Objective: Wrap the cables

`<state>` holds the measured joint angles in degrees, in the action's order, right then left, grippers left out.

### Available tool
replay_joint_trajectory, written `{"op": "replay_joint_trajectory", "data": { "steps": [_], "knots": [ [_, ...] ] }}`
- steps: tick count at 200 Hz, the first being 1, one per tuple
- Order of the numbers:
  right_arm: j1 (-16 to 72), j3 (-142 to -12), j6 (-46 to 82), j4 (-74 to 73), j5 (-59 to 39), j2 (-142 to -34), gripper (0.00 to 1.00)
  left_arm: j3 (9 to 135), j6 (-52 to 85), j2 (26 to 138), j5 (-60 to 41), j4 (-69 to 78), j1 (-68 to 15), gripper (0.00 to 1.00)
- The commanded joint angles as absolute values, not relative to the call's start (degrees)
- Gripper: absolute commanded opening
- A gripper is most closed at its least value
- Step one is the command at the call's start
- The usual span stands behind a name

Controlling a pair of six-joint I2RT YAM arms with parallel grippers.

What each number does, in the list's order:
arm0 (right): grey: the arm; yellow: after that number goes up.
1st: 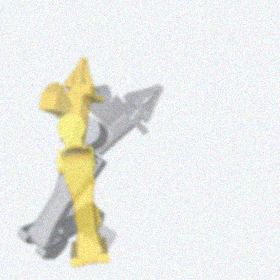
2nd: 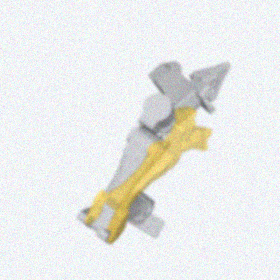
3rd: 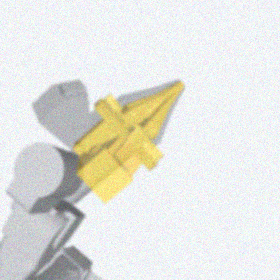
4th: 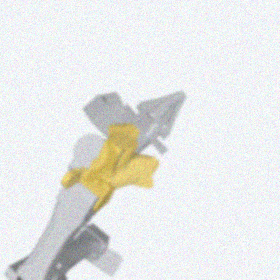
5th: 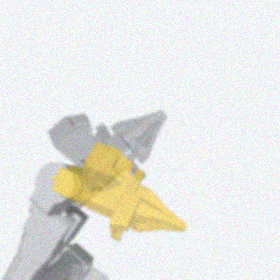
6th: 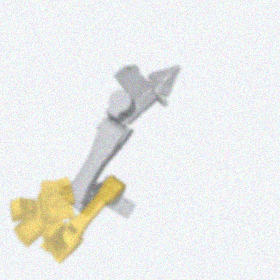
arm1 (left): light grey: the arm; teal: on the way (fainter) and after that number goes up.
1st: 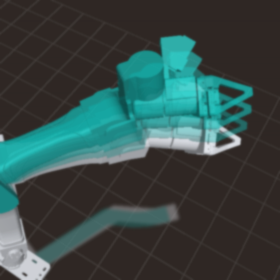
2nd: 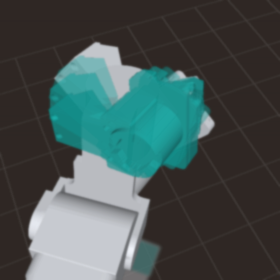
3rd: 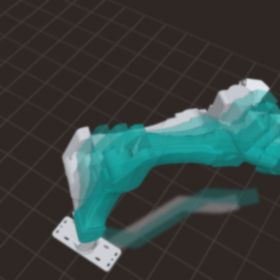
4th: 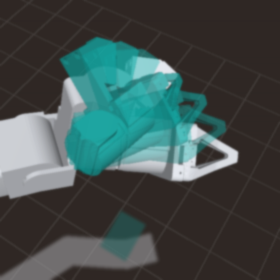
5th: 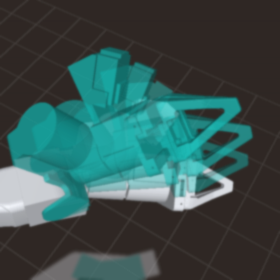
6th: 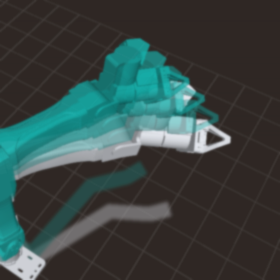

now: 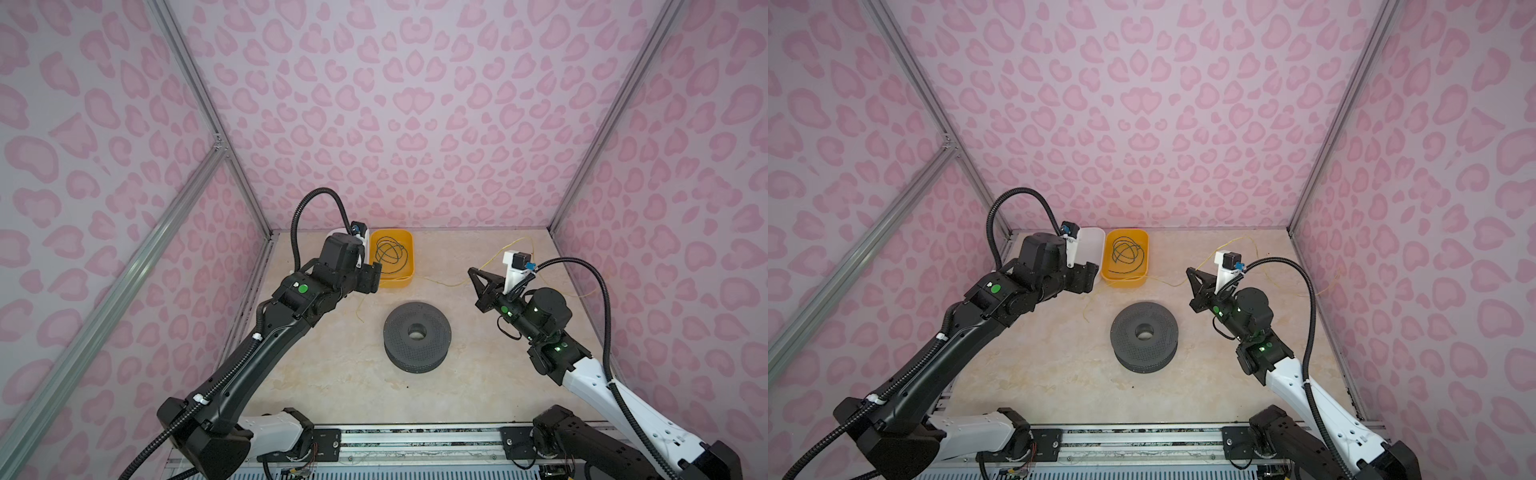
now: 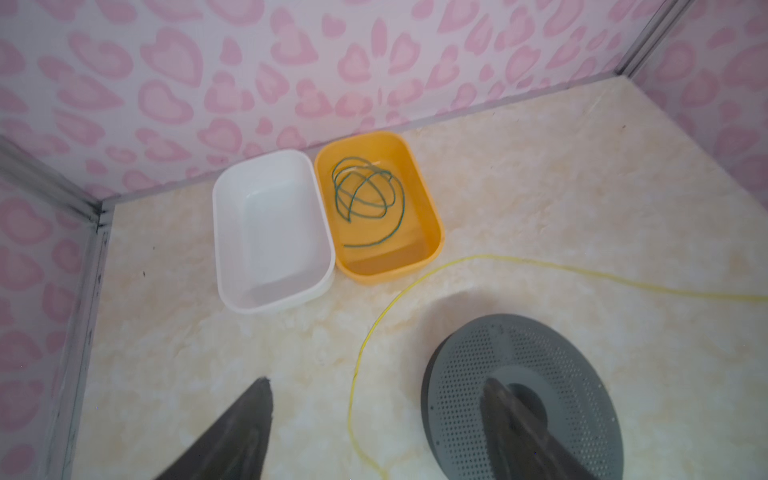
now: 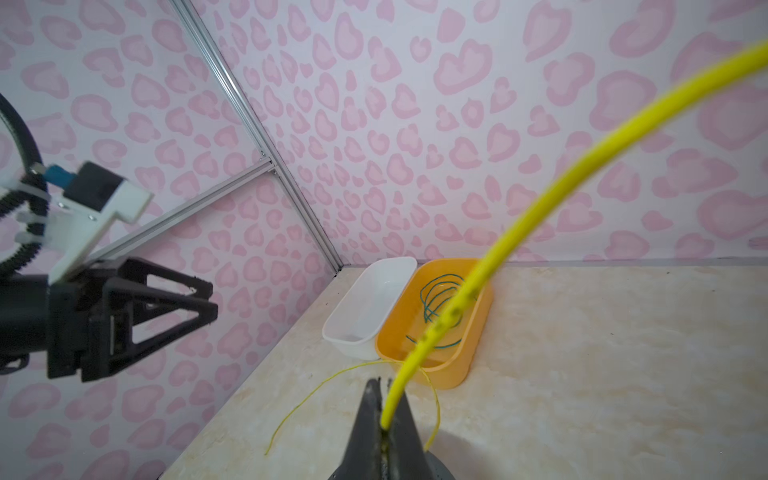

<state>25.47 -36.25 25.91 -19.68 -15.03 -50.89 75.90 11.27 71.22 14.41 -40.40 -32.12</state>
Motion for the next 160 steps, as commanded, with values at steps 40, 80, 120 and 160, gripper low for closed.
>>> {"op": "replay_joint_trajectory", "data": {
  "steps": [40,80,120,160],
  "knots": [
    [24.3,-37.8,23.9,-14.3,-17.2,-46.6,0.00,62.7,22.0,66.1,10.7,-38.7,-26.9,0.81],
    [24.2,-37.8,24.6,-14.9,-17.7,-45.9,0.00,57.6,25.3,65.1,2.7,-34.0,-23.6,0.80],
    [24.1,-38.0,24.8,-14.6,-17.4,-45.0,0.00,55.9,26.3,67.5,-4.5,-30.0,-21.3,0.69],
    [24.2,-37.9,25.2,-15.2,-17.5,-44.8,0.00,53.6,27.2,68.9,-7.1,-27.5,-20.7,0.60]
  ]
}}
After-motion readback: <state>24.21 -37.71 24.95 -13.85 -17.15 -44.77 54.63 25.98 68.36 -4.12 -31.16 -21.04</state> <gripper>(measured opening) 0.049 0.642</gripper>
